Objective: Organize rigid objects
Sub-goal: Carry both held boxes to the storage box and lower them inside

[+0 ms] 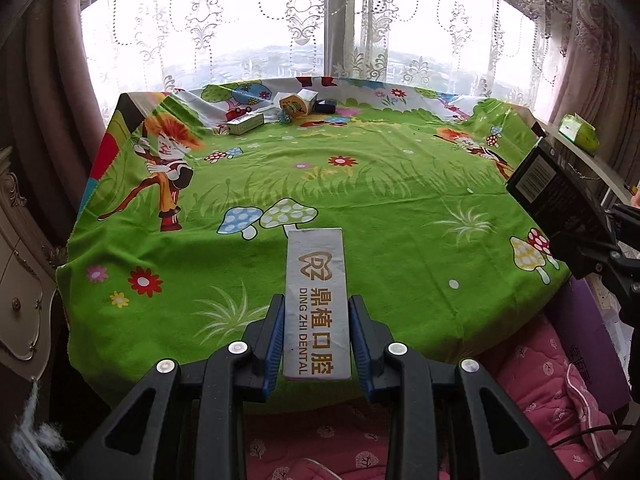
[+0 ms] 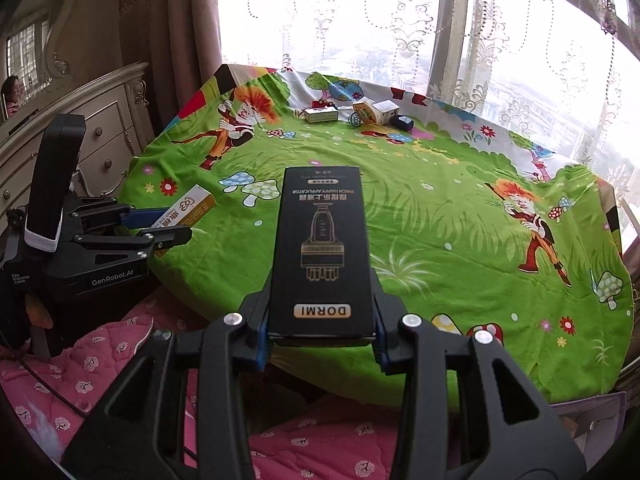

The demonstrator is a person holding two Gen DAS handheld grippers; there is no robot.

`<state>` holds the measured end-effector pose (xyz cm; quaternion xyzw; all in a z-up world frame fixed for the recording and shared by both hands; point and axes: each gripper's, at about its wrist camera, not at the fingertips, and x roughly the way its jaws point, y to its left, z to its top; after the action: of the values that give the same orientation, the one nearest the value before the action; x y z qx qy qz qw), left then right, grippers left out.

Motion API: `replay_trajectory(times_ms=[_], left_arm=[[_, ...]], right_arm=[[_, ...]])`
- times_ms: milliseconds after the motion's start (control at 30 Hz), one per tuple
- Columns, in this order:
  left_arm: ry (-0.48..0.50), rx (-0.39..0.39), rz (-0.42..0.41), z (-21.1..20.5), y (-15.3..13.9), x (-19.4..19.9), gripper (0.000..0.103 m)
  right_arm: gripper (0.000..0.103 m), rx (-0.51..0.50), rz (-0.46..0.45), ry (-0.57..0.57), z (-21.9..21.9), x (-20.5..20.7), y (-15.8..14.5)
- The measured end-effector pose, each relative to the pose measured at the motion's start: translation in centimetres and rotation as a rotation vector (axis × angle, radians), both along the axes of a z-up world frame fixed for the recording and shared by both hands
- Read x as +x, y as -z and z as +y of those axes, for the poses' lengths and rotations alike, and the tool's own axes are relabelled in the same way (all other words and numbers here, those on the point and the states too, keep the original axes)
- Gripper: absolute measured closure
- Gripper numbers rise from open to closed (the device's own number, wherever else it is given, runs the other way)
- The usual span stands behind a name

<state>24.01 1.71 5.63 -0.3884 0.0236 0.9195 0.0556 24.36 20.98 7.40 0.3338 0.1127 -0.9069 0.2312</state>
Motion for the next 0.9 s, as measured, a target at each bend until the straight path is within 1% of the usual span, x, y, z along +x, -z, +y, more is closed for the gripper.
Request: replay_trajectory(times_ms=[100, 233, 533, 900], left_arm=[[0.043, -0.017, 0.005, 1.8, -0.4, 0.3, 0.071], [0.101, -0.065, 0.022, 4.1, -0.9, 0.8, 0.071], [0.220, -0.122, 0.037, 8.6, -2.1, 1.4, 0.071], [0.436, -0.215, 0.078, 17.1, -3.4, 2.9, 0.071]], right_arm=[[0.060, -0.009, -0.007, 0.035, 2.0, 0.8, 0.2], [0.060, -0.012, -0.004, 0.078, 4.4, 1.9, 0.2], [0.060, -0.018, 0.008, 0.171, 9.4, 3.8, 0.1], [0.060, -0.054, 0.020, 0.311, 15.7, 5.2, -0.1]])
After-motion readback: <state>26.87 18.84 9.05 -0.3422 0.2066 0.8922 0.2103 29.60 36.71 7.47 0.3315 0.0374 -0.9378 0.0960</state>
